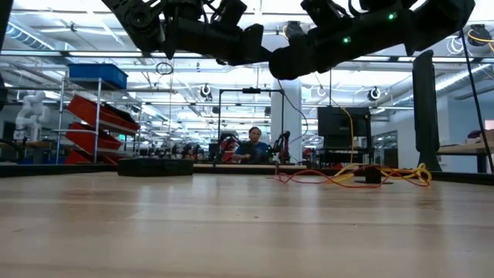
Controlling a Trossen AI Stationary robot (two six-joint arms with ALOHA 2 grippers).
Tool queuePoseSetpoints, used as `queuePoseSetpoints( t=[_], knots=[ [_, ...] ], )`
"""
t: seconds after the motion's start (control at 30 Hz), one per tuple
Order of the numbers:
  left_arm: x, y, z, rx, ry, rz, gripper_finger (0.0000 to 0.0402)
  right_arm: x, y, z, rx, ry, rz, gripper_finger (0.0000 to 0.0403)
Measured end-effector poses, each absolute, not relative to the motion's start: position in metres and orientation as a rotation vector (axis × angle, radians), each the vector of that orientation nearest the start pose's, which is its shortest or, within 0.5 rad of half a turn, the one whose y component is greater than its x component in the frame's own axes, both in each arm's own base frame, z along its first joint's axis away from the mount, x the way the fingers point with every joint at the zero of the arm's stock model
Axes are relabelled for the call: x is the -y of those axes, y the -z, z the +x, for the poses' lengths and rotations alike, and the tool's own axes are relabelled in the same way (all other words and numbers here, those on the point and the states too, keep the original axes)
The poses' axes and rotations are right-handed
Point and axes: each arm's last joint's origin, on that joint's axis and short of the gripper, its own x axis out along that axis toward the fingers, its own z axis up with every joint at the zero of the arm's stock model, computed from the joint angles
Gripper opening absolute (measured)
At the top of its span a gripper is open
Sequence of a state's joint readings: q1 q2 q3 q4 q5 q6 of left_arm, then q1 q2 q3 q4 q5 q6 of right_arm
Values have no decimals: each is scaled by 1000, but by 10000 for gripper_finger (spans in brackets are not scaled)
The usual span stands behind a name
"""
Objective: Coil cords
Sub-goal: Coil the red wire onto the black spool
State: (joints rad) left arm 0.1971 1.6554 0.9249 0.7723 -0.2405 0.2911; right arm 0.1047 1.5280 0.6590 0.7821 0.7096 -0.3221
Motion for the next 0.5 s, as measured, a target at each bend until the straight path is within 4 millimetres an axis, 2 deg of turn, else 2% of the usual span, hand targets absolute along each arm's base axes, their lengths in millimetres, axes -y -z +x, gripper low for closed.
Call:
queuePoseSetpoints(
  t=[0.13,0.27,0.5],
  knots=[
    [-87,-251,350,-14,-440,233,0,-18,-206,301,-234,586,-381,0],
    [-93,-250,349,-10,-402,187,0,-31,-195,294,-358,676,-433,2],
    [-96,-252,348,16,-345,164,0,-48,-172,275,-446,788,-421,40]
  ],
)
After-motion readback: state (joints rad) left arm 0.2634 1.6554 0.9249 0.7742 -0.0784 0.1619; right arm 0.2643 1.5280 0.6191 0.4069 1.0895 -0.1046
